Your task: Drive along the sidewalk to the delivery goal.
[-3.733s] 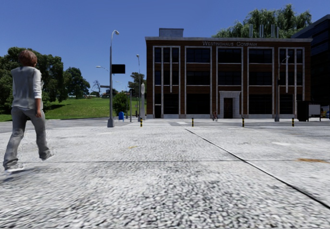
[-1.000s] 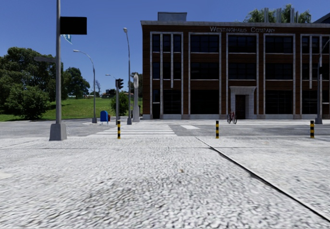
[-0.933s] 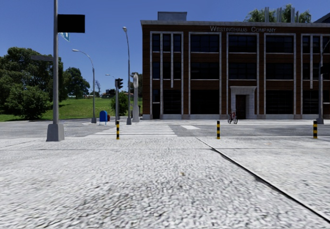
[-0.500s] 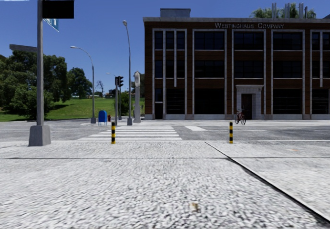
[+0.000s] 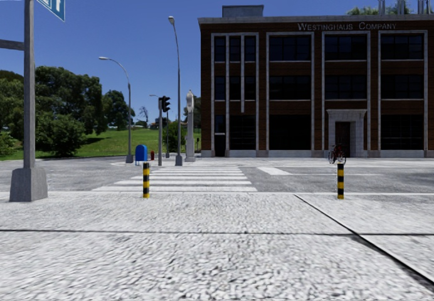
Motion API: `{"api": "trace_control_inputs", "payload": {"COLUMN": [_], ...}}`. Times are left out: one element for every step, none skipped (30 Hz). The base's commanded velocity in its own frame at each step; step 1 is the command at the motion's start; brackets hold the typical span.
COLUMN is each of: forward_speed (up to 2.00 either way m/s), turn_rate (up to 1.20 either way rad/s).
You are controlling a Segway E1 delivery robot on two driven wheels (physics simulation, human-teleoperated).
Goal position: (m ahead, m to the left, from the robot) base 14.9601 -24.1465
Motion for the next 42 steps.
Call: {"api": "trace_control_inputs", "payload": {"forward_speed": [2.00,2.00,2.00,2.00,2.00,2.00,2.00,2.00,2.00,2.00,2.00,2.00,2.00,2.00,2.00,2.00,2.00,2.00,2.00,2.00,2.00,2.00,2.00,2.00,2.00,2.00,2.00,2.00,2.00,2.00,2.00,2.00,2.00,2.00,2.00,2.00,2.00,2.00,2.00,2.00,2.00,2.00], "turn_rate": [0.18,0.18,0.04,0.00,0.00,0.00,0.00,0.00,0.00,0.00,0.00,0.00,0.00,0.00,0.02,0.02,0.08,0.17,0.20,0.20,0.21,0.21,0.21,0.21,0.21,0.21,0.21,0.20,0.20,0.20,0.20,0.20,0.20,0.20,0.20,0.20,0.20,0.20,0.20,0.20,0.19,0.19]}}
